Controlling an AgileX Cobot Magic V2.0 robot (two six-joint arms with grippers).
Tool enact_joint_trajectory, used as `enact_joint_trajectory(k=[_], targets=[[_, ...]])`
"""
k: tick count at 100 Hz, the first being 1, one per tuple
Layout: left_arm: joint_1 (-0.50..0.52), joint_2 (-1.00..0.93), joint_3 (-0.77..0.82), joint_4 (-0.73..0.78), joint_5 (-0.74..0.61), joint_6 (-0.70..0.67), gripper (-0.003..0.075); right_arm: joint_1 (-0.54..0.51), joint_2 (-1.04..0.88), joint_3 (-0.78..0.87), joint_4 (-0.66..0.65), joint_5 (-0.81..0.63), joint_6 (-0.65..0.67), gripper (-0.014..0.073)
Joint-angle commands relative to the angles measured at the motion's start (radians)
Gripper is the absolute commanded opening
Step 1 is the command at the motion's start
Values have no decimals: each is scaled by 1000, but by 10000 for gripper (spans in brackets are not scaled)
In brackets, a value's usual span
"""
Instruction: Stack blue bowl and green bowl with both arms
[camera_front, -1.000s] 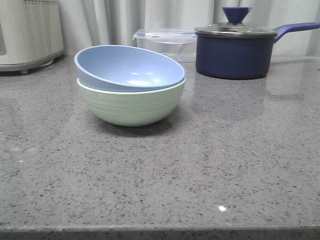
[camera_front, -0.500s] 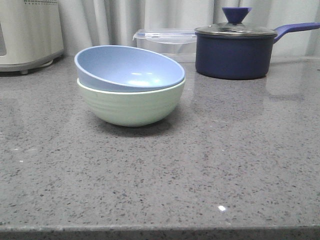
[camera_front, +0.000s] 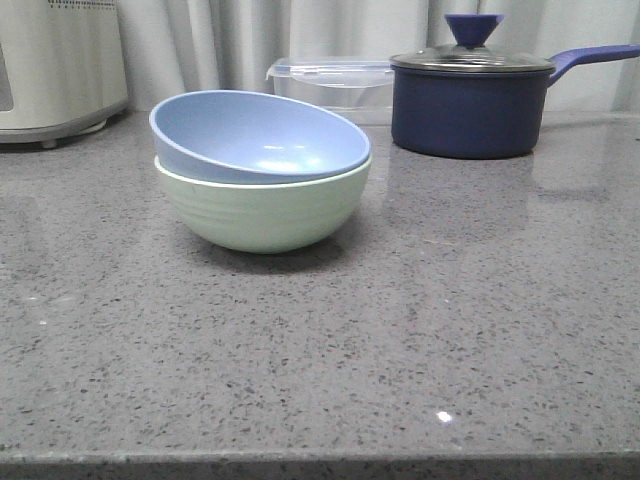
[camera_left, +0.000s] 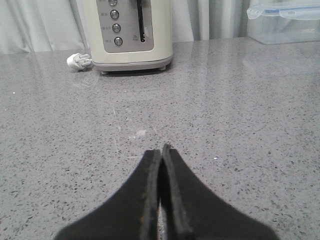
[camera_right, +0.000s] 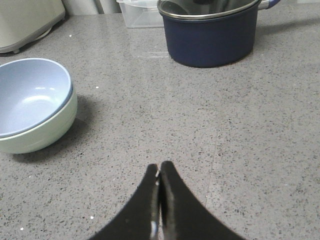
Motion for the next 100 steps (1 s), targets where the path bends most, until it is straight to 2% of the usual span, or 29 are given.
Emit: enact_joint_trajectory(k=[1, 89, 100], targets=[[0, -37, 41, -4, -85, -8, -20, -5, 4, -26, -8, -78, -5, -67], [0, -37, 41, -4, -85, -8, -20, -5, 4, -26, -8, -78, -5, -67], [0, -37, 41, -4, -85, -8, -20, -20, 3, -26, -49, -79, -5, -67]])
